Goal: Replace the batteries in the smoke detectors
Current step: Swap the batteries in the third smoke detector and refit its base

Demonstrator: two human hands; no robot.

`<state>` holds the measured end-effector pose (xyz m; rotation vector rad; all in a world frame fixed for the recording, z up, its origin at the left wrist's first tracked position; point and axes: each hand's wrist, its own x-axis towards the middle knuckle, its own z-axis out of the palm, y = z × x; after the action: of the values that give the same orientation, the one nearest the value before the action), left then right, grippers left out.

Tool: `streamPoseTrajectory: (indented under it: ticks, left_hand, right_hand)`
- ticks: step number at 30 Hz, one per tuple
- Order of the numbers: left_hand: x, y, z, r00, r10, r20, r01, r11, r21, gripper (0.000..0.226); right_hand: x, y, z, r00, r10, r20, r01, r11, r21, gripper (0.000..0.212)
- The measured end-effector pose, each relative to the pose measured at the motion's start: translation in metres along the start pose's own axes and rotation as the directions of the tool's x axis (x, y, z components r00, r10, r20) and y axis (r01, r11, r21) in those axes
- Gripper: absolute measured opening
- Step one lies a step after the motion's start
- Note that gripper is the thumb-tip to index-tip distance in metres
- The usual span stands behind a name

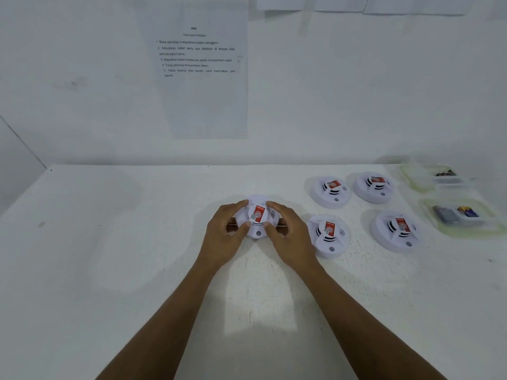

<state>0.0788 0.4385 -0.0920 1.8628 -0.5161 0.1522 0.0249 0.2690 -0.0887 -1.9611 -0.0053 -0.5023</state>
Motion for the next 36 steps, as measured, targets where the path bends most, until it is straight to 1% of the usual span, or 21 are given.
streamPoseTrajectory:
  ticks: [6, 11, 17, 19, 21, 22, 24, 25, 26, 28, 29, 31, 33, 36]
  left_hand:
    - [0.000, 0.000, 0.001, 1.000, -0.026, 0.001, 0.026, 0.999, 0.019, 0.051]
    - [0.000, -0.002, 0.000, 0.999, -0.052, 0.011, 0.051, 0.998, 0.028, 0.052]
    - [0.005, 0.000, 0.003, 0.996, -0.071, 0.045, 0.069, 0.997, 0.036, 0.048]
    - [0.013, 0.001, 0.003, 0.996, -0.079, 0.040, 0.076, 0.993, 0.087, 0.049]
    - [0.025, 0.006, 0.003, 0.990, -0.129, 0.065, 0.120, 0.984, 0.128, 0.049]
    - [0.032, 0.010, 0.003, 0.985, -0.144, 0.097, 0.129, 0.981, 0.145, 0.049]
    - [0.046, 0.015, 0.006, 0.973, -0.162, 0.164, 0.142, 0.982, 0.126, 0.052]
    - [0.053, 0.016, 0.009, 0.967, -0.167, 0.192, 0.141, 0.980, 0.138, 0.054]
    - [0.060, 0.016, 0.012, 0.961, -0.175, 0.214, 0.135, 0.973, 0.187, 0.055]
    - [0.069, 0.010, 0.018, 0.958, -0.178, 0.225, 0.100, 0.942, 0.320, 0.056]
    - [0.073, 0.007, 0.021, 0.961, -0.168, 0.221, 0.083, 0.933, 0.350, 0.060]
    - [0.079, -0.003, 0.030, 0.966, -0.139, 0.219, 0.044, 0.920, 0.390, 0.067]
    - [0.083, -0.007, 0.035, 0.970, -0.123, 0.212, 0.025, 0.909, 0.416, 0.064]
    - [0.083, -0.003, 0.040, 0.986, -0.095, 0.139, 0.029, 0.909, 0.416, 0.056]
  right_hand:
    - [-0.001, -0.002, -0.001, 1.000, 0.002, -0.003, -0.002, 1.000, -0.006, 0.045]
    - [0.001, -0.002, 0.000, 0.998, -0.058, -0.014, 0.057, 0.997, -0.050, 0.044]
    - [0.006, -0.002, -0.001, 1.000, -0.009, -0.012, 0.008, 0.997, -0.078, 0.042]
    - [0.015, -0.010, -0.002, 1.000, 0.025, 0.002, -0.025, 0.992, -0.127, 0.041]
    - [0.031, -0.016, -0.005, 0.997, 0.074, 0.026, -0.067, 0.976, -0.207, 0.040]
    - [0.040, -0.016, -0.007, 0.994, 0.098, 0.050, -0.081, 0.961, -0.266, 0.040]
    - [0.060, -0.013, -0.015, 0.986, 0.124, 0.115, -0.067, 0.911, -0.407, 0.039]
    - [0.068, -0.011, -0.020, 0.979, 0.139, 0.148, -0.057, 0.889, -0.454, 0.038]
    - [0.075, -0.010, -0.026, 0.972, 0.155, 0.176, -0.054, 0.879, -0.473, 0.036]
    - [0.085, -0.008, -0.035, 0.960, 0.179, 0.215, -0.057, 0.878, -0.476, 0.031]
    - [0.089, -0.008, -0.039, 0.957, 0.183, 0.226, -0.056, 0.877, -0.477, 0.029]
    - [0.094, -0.007, -0.044, 0.955, 0.174, 0.239, -0.045, 0.884, -0.465, 0.028]
    - [0.097, -0.004, -0.049, 0.955, 0.164, 0.246, -0.044, 0.900, -0.433, 0.026]
    - [0.095, 0.001, -0.067, 0.968, 0.134, 0.212, -0.032, 0.905, -0.424, 0.031]
